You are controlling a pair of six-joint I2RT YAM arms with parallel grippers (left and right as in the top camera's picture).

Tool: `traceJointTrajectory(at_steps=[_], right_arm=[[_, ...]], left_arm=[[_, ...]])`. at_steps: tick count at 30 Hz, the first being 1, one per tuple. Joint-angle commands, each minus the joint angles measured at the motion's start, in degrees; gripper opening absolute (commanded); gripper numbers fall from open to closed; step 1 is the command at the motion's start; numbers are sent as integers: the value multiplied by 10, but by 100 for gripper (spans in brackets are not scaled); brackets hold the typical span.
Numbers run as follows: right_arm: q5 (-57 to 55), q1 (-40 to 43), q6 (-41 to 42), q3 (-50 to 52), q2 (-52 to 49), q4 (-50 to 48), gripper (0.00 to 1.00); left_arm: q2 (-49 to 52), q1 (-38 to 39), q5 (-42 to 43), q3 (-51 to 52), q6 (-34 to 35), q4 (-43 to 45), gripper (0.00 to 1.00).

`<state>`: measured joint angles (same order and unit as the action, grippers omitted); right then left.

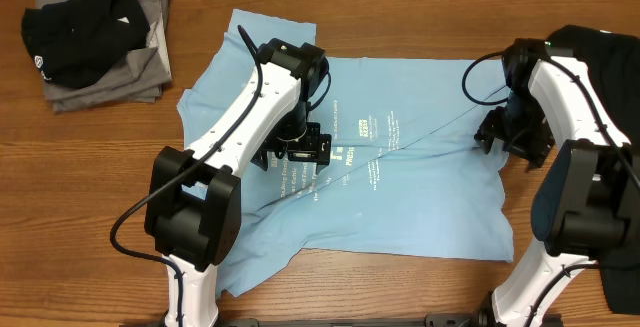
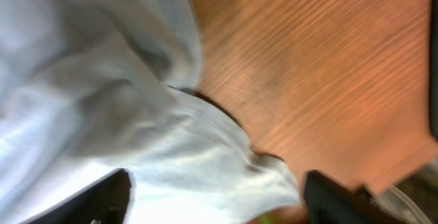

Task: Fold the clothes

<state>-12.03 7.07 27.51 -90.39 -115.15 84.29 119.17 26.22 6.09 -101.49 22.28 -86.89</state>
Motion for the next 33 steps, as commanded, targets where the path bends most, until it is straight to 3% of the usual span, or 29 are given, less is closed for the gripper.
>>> traceJointTrajectory(at_steps=[1,6,11,14,15,16,17,18,20,22,24,33], right_arm=[[-23,11,29,-14,0,14,93],[72,12,-14,-14,0,16,84],[197,-4,-106,-14,0,26,79],[212,-22,-112,-6,0,40,72],[212,-29,-113,1,0,43,64],[212,-35,-113,7,1,42,40],[212,-41,-113,14,1,41,4],[212,-54,-112,30,3,40,4],[212,-64,-102,54,16,26,4],[213,-71,-87,85,40,4,4],[215,-75,-79,122,67,-20,4],[295,-86,-59,285,105,-169,4]], left_arm=[[0,0,-7,5,0,13,100],[1,-2,-38,5,8,68,100],[1,-27,-52,5,18,125,85],[6,-54,-50,5,17,145,75],[11,-63,-50,5,12,151,72],[14,-69,-47,5,6,155,67],[20,-75,-40,5,-7,160,56],[31,-83,-30,5,-31,168,39],[39,-86,-36,5,-33,173,26],[45,-86,-37,5,-36,184,21],[49,-86,-37,5,-37,199,4],[65,-86,13,5,-37,244,4]])
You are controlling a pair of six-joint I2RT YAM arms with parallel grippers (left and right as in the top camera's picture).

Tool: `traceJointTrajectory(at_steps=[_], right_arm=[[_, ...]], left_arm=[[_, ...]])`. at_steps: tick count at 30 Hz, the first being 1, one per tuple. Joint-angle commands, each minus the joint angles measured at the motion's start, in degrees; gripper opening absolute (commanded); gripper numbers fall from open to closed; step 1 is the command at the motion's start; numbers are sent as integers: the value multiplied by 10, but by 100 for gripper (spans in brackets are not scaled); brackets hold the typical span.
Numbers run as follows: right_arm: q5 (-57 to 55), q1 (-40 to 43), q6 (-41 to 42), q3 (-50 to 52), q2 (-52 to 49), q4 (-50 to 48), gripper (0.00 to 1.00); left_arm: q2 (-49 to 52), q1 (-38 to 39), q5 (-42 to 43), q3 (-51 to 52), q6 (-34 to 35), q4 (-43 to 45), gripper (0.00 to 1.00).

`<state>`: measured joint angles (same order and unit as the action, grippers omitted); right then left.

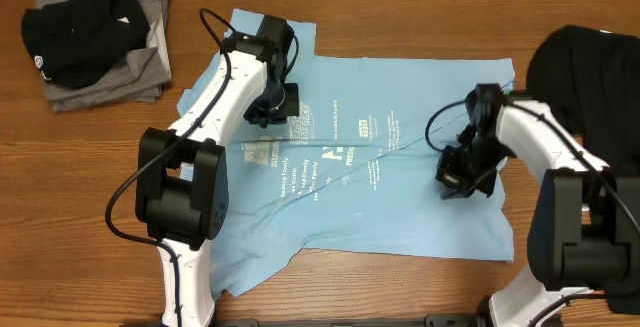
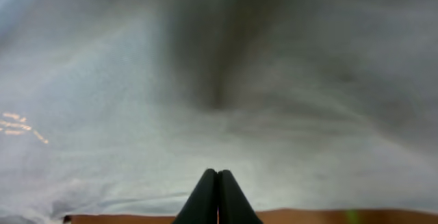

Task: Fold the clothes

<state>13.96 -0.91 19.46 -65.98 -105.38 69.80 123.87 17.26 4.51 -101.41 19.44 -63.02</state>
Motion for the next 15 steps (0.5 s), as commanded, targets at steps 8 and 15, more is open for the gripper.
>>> traceJointTrajectory(at_steps=[8,15], right_arm=[[35,-6,40,68,7,-46,4],[30,-7,47,68,7,-35,4]], left_arm=[[45,0,26,4,-8,30,4],[89,-12,26,4,-11,64,4]])
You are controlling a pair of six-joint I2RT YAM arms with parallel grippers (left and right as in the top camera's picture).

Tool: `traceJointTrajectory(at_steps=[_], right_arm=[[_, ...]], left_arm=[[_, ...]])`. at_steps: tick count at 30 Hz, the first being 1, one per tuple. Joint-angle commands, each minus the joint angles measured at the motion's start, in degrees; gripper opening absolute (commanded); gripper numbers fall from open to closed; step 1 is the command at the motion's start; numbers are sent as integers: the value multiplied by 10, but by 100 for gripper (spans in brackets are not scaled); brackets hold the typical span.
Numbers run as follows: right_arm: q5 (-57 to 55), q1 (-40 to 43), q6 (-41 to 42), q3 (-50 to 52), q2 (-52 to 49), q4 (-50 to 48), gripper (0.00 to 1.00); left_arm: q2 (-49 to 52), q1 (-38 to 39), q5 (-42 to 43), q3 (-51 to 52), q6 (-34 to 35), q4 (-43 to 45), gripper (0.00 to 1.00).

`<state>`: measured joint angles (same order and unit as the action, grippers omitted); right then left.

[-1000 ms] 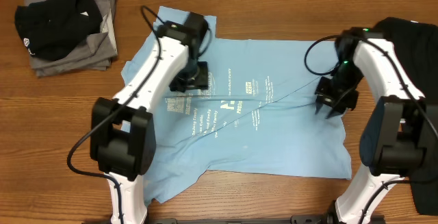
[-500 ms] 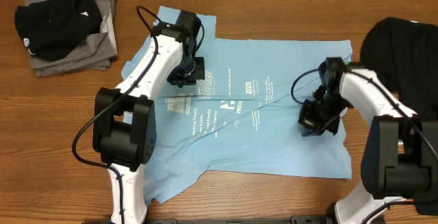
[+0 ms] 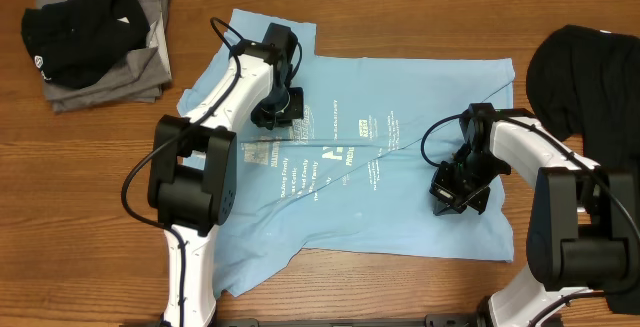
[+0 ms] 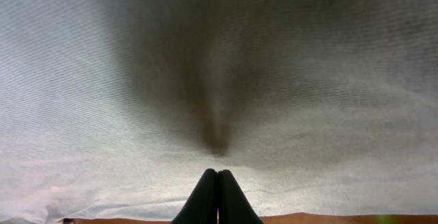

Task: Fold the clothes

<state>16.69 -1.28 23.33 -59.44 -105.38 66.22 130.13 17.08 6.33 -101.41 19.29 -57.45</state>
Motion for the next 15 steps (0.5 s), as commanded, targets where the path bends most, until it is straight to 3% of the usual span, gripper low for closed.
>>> traceJointTrajectory(at_steps=[1,8,15], right_arm=[[-1,-3,10,3,7,1,4],[-2,-3,28,50,7,-30,4],[-53,3,97,96,7,-51,4]], left_arm=[[33,-14,7,4,-9,12,4],[46,-53,-4,4,-9,32,4],[46,-96,-10,4,-20,42,9]])
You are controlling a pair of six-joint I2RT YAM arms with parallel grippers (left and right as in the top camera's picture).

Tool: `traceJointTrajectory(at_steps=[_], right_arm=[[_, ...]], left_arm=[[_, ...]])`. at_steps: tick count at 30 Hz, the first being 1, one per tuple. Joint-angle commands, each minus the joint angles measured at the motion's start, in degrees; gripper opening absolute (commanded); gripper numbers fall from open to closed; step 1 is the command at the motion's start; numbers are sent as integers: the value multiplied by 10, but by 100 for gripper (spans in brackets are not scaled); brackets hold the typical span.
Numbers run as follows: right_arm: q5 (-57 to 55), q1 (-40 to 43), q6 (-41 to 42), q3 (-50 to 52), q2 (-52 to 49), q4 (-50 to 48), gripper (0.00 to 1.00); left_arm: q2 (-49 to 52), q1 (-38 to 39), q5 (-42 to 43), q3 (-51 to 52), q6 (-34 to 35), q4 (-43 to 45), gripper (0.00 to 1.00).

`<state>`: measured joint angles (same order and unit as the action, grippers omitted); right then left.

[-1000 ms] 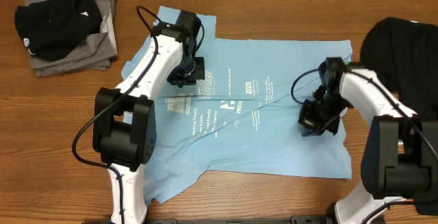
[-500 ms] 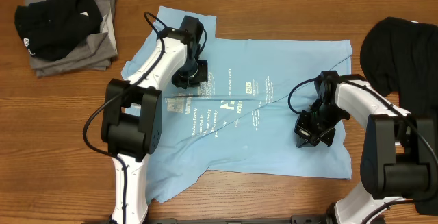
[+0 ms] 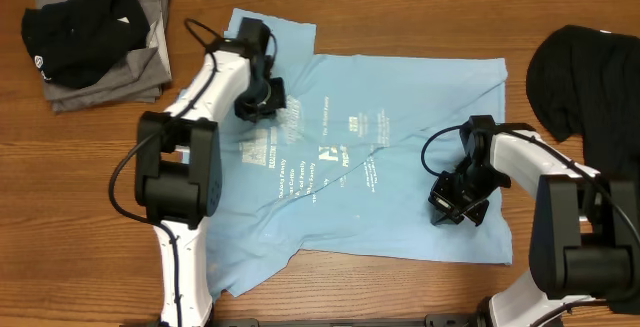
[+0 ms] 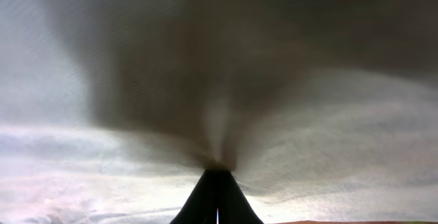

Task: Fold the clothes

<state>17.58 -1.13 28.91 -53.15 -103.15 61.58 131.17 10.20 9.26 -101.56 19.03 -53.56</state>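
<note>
A light blue T-shirt [image 3: 400, 207] with white print lies spread on the wooden table, collar end to the left. My left gripper [image 3: 256, 98] is down on the shirt's upper left part, near the collar; the wrist hides its jaws from above. My right gripper [image 3: 450, 205] rests on the right half of the shirt. In the right wrist view its fingers [image 4: 217, 196] are shut together, and creases in the blue fabric [image 4: 328, 114] run in to the fingertips.
A stack of folded grey and black clothes [image 3: 95, 37] sits at the back left corner. A black garment [image 3: 585, 67] lies heaped at the right edge, beside the right arm. Bare wood [image 3: 90, 197] shows left of the shirt.
My left gripper has moved left and slightly back, and the shirt's print and far right corner have shifted left with it. The right gripper moved slightly nearer; more fabric puckers at its tips.
My right gripper stood open at the shirt's right edge while the left was on the shirt's middle. Then the right was shut on the shirt's right half, and the left was up near the collar. Since then, the left has gone further left and the shirt has shifted that way.
</note>
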Motion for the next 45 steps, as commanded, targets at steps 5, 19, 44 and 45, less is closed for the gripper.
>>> traceJointTrajectory(at_steps=[5,19,44,45], right_arm=[[-80,1,75,33,-15,-2,4],[-176,1,177,33,120,61,4],[-138,1,22,-150,167,-94,55],[-139,1,8,-150,145,-105,55]], left_arm=[[35,-48,-48,4,-24,11,16],[32,-57,-52,-127,-43,-88,62],[32,-20,46,-311,-48,-371,100],[32,-13,42,-307,-47,-370,100]])
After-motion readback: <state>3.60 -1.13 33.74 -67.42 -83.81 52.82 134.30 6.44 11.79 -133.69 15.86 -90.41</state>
